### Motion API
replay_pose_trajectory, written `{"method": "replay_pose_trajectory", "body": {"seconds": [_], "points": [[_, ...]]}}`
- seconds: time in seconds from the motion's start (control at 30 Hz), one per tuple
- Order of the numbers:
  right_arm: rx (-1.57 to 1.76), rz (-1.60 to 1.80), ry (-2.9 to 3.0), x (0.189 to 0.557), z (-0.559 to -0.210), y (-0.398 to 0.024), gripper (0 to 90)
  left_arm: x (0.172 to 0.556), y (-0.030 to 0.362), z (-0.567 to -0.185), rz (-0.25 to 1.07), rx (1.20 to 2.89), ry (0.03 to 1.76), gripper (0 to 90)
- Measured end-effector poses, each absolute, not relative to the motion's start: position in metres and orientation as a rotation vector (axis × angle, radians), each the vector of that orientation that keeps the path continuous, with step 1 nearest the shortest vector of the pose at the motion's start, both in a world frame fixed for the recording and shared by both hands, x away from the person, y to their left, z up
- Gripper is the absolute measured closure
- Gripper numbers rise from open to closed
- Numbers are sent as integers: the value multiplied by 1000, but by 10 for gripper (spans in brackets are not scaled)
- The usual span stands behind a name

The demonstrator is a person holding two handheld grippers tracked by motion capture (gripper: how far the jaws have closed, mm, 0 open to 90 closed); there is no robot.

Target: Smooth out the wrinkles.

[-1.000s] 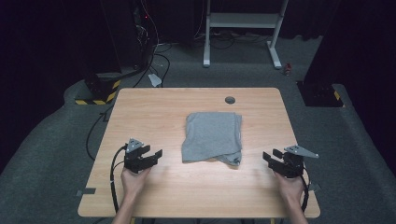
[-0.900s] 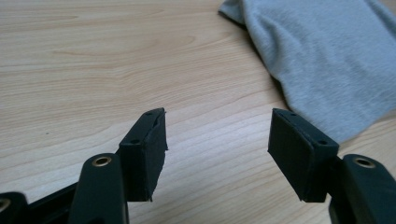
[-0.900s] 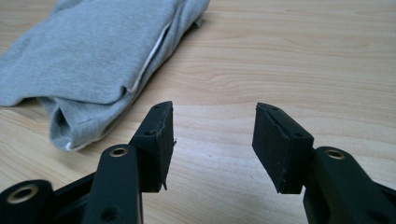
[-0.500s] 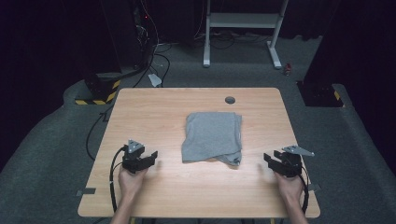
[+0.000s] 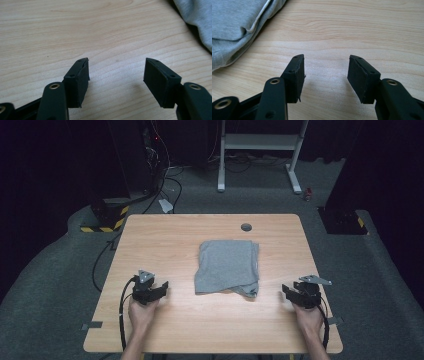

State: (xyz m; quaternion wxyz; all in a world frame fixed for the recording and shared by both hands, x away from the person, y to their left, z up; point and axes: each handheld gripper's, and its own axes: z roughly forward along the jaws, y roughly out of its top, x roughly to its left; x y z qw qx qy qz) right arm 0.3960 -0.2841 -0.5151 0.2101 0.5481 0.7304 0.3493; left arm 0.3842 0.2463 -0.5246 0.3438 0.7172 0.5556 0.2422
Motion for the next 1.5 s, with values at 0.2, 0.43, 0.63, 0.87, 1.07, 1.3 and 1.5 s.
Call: {"method": "replay_pose_trajectory", "body": {"seconds": [0.2,0.43,0.63,0.87,1.07,1.3,1.5], "points": [[1523,943,2041,398,-519,-282,465,383,247,-527,647,1886,1441,364],[1450,881,2046,397,-522,-276,441,383,246,-528,656,1899,1440,327],[1462,873,2039,397,-522,-278,367,383,246,-528,655,1906,1438,305],[1469,868,2036,397,-523,-278,348,382,245,-528,648,1908,1435,300],[1465,868,2040,397,-523,-278,340,382,244,-528,647,1911,1431,297],[1466,868,2040,397,-523,-278,338,382,244,-528,646,1914,1427,292],[1465,868,2041,397,-523,-278,337,382,244,-528,647,1915,1426,289]]}}
